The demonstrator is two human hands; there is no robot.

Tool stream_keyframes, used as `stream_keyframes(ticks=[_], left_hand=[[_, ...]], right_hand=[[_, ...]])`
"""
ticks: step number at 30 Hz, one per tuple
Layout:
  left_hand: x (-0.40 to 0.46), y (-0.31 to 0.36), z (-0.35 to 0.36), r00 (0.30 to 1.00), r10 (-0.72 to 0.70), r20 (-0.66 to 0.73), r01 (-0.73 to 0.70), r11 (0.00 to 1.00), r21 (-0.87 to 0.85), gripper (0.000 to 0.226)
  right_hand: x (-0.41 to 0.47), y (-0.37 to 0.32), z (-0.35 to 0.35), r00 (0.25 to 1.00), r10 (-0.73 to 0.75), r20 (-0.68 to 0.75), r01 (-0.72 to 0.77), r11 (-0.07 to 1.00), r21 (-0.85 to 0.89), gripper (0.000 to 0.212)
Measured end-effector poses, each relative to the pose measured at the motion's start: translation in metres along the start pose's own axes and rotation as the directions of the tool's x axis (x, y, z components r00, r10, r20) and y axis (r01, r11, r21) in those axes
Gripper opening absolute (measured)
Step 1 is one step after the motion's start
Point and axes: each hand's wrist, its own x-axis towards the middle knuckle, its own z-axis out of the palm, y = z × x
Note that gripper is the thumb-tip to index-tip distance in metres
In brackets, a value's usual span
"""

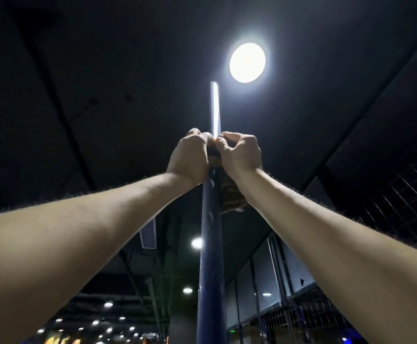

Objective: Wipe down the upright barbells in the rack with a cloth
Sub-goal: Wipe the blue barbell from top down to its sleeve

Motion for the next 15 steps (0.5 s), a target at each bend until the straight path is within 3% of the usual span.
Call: stream_keyframes(ticks=[4, 6, 8, 10, 12, 13, 15], left_hand=[[-0.003, -0.007, 0.003, 0.998, -0.067, -0.004, 0.064, 0.969, -0.241, 0.017], [-0.007, -0.015, 0.005, 0.989, -0.145, 0.030, 0.145, 0.905, -0.400, 0.023], [-0.013, -0.021, 0.005, 0.975, -0.207, 0.081, 0.211, 0.752, -0.624, 0.024], [-0.021, -0.023, 0.007, 0.959, -0.247, 0.140, 0.258, 0.554, -0.791, 0.021], [-0.027, -0.024, 0.009, 0.948, -0.273, 0.166, 0.284, 0.483, -0.828, 0.017], [-0.028, -0.025, 0.008, 0.948, -0.270, 0.168, 0.289, 0.511, -0.810, 0.015], [-0.026, -0.027, 0.001, 0.965, -0.230, 0.129, 0.256, 0.709, -0.657, 0.013]], right_hand=[[-0.007, 0.017, -0.009, 0.984, 0.177, 0.004, -0.171, 0.945, 0.280, 0.021], [-0.012, 0.024, -0.011, 0.953, 0.296, 0.070, -0.293, 0.832, 0.471, 0.018], [-0.017, 0.027, -0.011, 0.894, 0.418, 0.162, -0.421, 0.660, 0.622, 0.008], [-0.020, 0.027, -0.011, 0.863, 0.465, 0.197, -0.469, 0.596, 0.652, 0.008], [-0.017, 0.026, -0.012, 0.875, 0.460, 0.152, -0.453, 0.663, 0.596, 0.006], [-0.015, 0.023, -0.013, 0.892, 0.439, 0.109, -0.428, 0.742, 0.515, 0.007], [-0.011, 0.015, -0.013, 0.947, 0.321, 0.017, -0.312, 0.907, 0.283, 0.022]])
